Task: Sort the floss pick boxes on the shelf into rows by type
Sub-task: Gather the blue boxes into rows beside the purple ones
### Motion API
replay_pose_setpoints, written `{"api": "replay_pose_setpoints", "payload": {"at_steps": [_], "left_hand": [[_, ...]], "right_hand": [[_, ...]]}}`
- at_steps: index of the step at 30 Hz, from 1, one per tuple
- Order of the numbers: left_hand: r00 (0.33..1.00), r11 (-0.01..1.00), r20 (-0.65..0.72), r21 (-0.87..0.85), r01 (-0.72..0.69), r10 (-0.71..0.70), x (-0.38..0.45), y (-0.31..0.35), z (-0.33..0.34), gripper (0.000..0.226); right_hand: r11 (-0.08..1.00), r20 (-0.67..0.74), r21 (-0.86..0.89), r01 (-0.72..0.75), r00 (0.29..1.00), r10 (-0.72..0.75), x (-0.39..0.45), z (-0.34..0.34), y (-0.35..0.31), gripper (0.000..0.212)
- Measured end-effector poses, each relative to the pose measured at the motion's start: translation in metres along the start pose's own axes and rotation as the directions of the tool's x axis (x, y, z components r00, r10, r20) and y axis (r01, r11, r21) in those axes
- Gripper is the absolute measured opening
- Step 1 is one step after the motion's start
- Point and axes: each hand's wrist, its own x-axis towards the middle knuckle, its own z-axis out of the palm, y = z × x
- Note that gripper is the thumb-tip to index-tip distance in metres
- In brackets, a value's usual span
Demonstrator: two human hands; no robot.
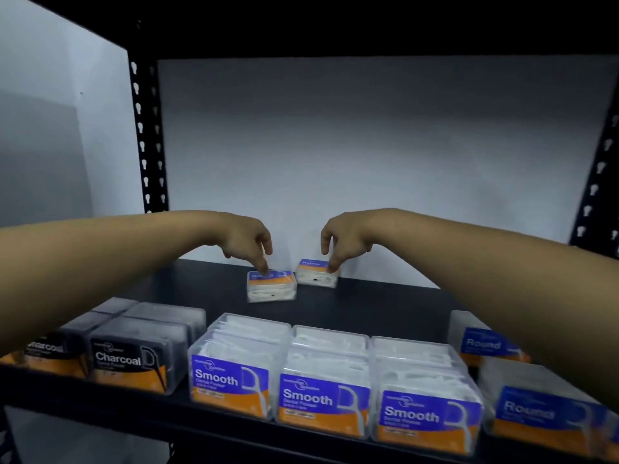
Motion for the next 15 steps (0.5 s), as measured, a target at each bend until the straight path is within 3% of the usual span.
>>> {"api": "replay_pose_setpoints", "payload": {"at_steps": [8,15], "left_hand": [[0.993,0.996,0.102,-0.074,-0.056,0.064,0.03,-0.01,0.014,0.05],[0.982,0.99,0.158,-0.108,-0.087,0.104,0.038,-0.01,0.01,0.042]], "right_hand": [[0.989,0.049,-0.149,-0.01,0.999,0.017,0.044,0.017,-0.018,0.056],[0.997,0.099,-0.024,-0.071,0.992,0.073,0.062,0.02,-0.012,0.061]]}}
